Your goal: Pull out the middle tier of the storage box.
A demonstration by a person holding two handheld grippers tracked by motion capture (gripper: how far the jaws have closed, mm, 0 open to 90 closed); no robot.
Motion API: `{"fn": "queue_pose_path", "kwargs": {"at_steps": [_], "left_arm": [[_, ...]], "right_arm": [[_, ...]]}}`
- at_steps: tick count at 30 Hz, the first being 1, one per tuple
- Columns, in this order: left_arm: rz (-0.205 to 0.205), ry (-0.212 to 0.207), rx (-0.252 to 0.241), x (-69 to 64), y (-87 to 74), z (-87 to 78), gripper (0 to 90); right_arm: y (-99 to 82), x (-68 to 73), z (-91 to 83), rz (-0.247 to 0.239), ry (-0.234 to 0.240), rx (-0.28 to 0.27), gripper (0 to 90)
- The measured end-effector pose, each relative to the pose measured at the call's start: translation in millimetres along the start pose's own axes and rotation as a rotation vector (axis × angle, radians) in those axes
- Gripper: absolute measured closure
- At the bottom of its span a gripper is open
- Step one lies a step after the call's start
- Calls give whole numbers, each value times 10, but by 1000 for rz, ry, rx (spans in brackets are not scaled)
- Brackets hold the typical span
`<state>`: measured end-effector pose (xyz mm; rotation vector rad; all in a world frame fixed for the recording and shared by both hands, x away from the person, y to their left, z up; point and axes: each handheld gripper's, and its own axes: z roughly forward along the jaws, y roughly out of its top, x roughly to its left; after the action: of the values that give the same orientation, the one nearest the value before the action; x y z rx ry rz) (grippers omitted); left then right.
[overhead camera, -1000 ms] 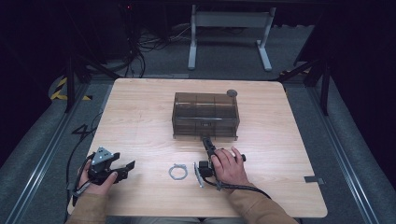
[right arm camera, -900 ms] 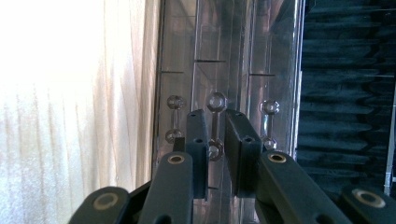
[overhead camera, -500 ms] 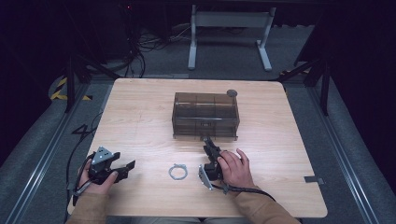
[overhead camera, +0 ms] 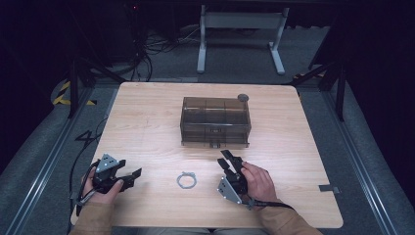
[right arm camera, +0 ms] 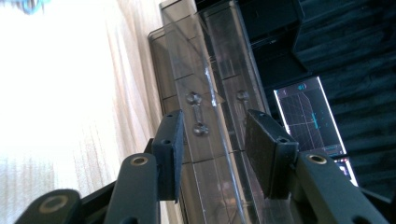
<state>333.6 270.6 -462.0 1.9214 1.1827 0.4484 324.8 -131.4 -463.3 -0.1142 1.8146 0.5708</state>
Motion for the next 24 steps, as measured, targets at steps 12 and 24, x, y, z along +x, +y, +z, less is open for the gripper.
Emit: {"fn": "queue_pose_path", "kwargs": {"at_steps": [12, 24], "left_arm": [[0, 0, 1, 1, 0, -1, 279], [-16, 2, -6, 19, 4, -8, 278]], "right_arm": [[-110, -135, -178, 218, 54, -52, 545], [-270, -289, -326, 414, 137, -91, 526]]}}
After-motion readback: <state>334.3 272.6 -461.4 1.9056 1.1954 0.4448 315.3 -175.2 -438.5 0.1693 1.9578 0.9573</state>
